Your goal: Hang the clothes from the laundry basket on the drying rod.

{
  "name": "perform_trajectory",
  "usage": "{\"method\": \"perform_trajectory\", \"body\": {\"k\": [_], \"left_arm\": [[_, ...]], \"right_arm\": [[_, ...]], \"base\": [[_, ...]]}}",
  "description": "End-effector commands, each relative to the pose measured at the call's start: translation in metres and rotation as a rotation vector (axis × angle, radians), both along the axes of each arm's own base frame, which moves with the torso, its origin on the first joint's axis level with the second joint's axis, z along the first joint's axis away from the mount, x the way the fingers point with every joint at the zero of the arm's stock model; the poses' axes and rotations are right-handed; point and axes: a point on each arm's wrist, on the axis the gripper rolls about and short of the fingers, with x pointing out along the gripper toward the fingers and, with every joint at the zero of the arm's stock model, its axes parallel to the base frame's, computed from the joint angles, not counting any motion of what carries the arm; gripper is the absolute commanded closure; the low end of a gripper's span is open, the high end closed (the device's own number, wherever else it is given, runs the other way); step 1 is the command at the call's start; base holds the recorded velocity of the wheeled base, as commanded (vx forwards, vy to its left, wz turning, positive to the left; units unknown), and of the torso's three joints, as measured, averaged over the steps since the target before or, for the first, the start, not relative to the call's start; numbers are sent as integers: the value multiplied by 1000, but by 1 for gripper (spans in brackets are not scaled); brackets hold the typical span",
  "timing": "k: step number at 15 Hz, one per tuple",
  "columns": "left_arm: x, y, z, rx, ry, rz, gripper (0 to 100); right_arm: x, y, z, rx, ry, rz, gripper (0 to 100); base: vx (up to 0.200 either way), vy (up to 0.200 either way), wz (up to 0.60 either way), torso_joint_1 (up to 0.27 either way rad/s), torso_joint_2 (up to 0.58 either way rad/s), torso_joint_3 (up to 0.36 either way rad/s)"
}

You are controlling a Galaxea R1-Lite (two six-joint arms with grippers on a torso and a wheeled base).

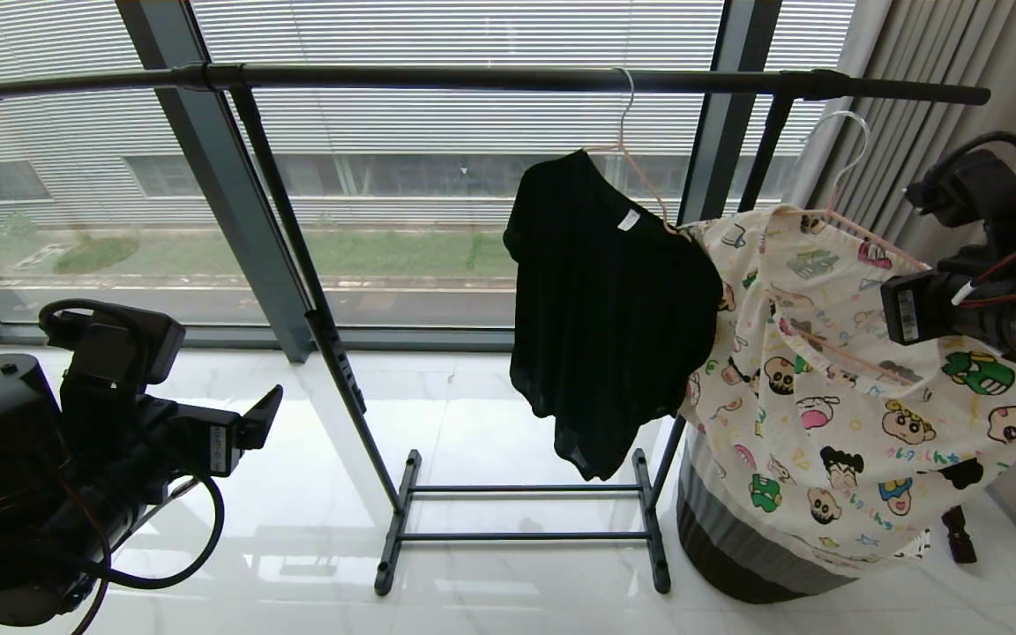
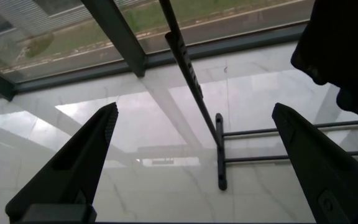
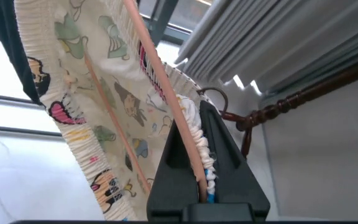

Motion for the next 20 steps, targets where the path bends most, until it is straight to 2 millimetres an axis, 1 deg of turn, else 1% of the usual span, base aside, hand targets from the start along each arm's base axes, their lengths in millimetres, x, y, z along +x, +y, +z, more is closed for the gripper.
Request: {"method": "perform_trajectory", "body": {"k": [1,6,10,12,15,18,20], "left_arm": [[0,0,0,1,1,-1,0],[-1,-1,-1,2,4,-6,0],[-1,-1,-1,2,4,-8,0],[-2,-5,0,-1,0,-29,0],[-2,-8,0,-1,-1,-38,0],[-3,-8,0,-1,-1,-41,0],[-3,-8,0,0,-2,-40,0]], "right_arm": [[16,10,2,4,-4,14,100],[23,12,13,11,-41,-9,100],[22,13,20,27,-85,-9,100],[19,16,21,30,-91,5,100],[20,17,23,30,-95,10,100],[27,20,26,35,-107,10,100],[39,25,26,35,-107,8,100]], "base": [[200,0,0,-22,2,12],[200,0,0,7,4,2],[200,0,0,6,5,4],[0,0,0,0,0,0],[0,0,0,0,0,0],[0,0,0,0,0,0],[0,0,0,0,0,0]]}}
